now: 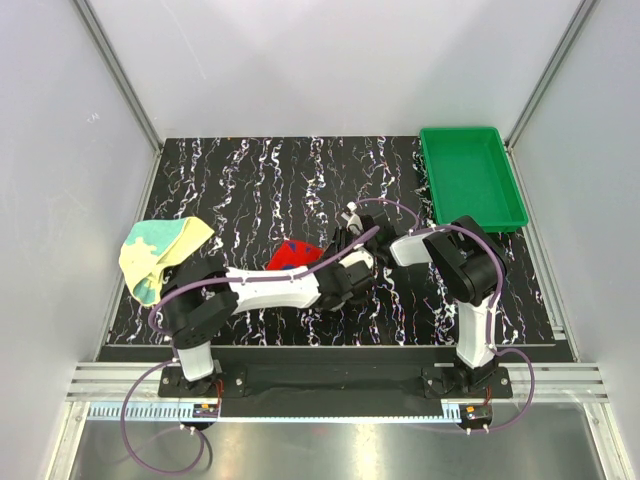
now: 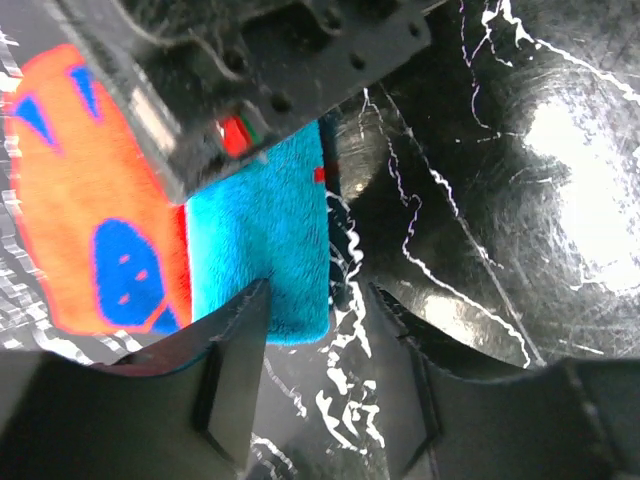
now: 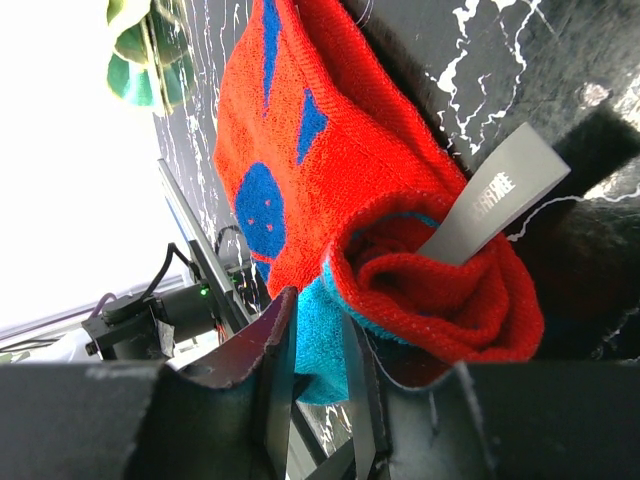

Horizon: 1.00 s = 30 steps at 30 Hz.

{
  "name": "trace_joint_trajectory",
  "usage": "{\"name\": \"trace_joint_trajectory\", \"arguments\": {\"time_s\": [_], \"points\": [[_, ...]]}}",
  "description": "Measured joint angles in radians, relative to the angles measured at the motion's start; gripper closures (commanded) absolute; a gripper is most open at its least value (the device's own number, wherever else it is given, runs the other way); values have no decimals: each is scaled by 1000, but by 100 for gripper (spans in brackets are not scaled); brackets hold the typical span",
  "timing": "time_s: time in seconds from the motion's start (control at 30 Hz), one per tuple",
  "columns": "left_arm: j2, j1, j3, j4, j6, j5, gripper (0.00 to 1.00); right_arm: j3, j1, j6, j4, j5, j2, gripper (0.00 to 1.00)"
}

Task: Roll the towels
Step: Roll the towel

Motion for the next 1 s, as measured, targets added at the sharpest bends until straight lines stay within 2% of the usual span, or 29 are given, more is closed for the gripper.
{"name": "trace_joint_trajectory", "arguments": {"time_s": [0.17, 0.37, 0.6, 0.9, 1.0], "points": [[0, -28, 35, -49, -1, -84, 45, 0, 0, 0, 1, -1, 1, 68], [6, -25, 41, -74, -4, -131, 43, 0, 0, 0, 5, -2, 3, 68], [75, -25, 40, -80, -11, -134, 44, 0, 0, 0, 14, -9, 9, 68], [65, -29, 12, -59, -39, -136, 45, 6, 0, 3, 20, -21, 19, 68], [61, -32, 1, -48, -49, -137, 49, 9, 0, 3, 20, -24, 21, 69]]}}
